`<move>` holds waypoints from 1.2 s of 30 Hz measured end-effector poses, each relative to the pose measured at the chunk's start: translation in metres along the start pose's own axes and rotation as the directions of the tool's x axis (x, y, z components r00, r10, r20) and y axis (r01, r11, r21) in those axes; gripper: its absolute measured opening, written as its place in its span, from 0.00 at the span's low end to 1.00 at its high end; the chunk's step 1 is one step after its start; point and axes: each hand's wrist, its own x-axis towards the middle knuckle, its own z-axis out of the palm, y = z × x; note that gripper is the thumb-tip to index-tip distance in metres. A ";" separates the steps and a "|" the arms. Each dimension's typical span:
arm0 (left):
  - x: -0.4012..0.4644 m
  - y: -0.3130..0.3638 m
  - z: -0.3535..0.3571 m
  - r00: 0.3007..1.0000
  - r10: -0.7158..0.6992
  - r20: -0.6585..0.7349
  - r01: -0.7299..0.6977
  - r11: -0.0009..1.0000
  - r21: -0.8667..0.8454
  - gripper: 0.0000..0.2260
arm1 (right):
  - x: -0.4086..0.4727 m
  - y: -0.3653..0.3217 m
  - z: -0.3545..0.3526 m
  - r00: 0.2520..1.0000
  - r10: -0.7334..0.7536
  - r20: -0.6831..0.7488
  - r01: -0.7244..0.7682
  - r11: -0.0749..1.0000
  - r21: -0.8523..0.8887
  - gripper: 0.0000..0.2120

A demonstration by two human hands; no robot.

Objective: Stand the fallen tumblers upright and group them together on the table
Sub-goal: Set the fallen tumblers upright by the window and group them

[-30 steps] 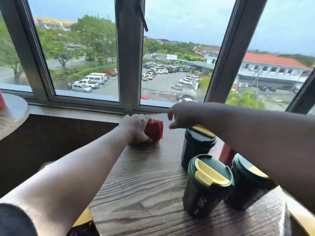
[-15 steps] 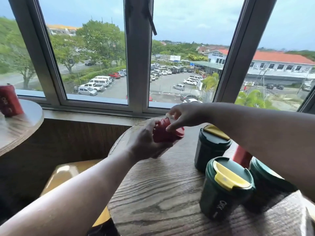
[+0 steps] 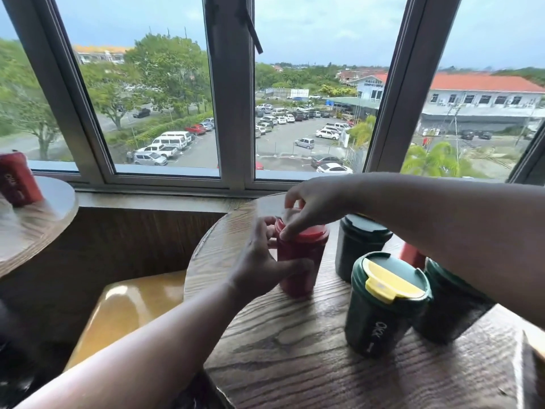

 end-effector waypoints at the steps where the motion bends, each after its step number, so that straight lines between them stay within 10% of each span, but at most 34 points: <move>1: -0.002 0.001 0.001 1.000 0.007 -0.005 -0.007 1.000 0.000 0.40 | -0.002 0.000 0.001 1.000 0.002 0.007 -0.002 1.000 0.007 0.28; 18: -0.005 0.014 -0.016 0.989 -0.067 0.130 0.068 0.998 0.001 0.56 | -0.018 0.002 0.007 0.999 -0.020 -0.026 0.020 1.000 -0.019 0.35; 23: -0.003 0.025 -0.020 0.991 -0.035 0.126 0.035 0.999 0.000 0.36 | -0.025 0.015 0.004 0.999 -0.030 -0.028 0.030 1.000 -0.010 0.30; 36: -0.008 0.036 -0.018 0.980 -0.021 0.199 0.004 0.996 0.085 0.38 | -0.043 0.031 0.014 0.995 -0.058 -0.086 0.058 0.998 0.005 0.29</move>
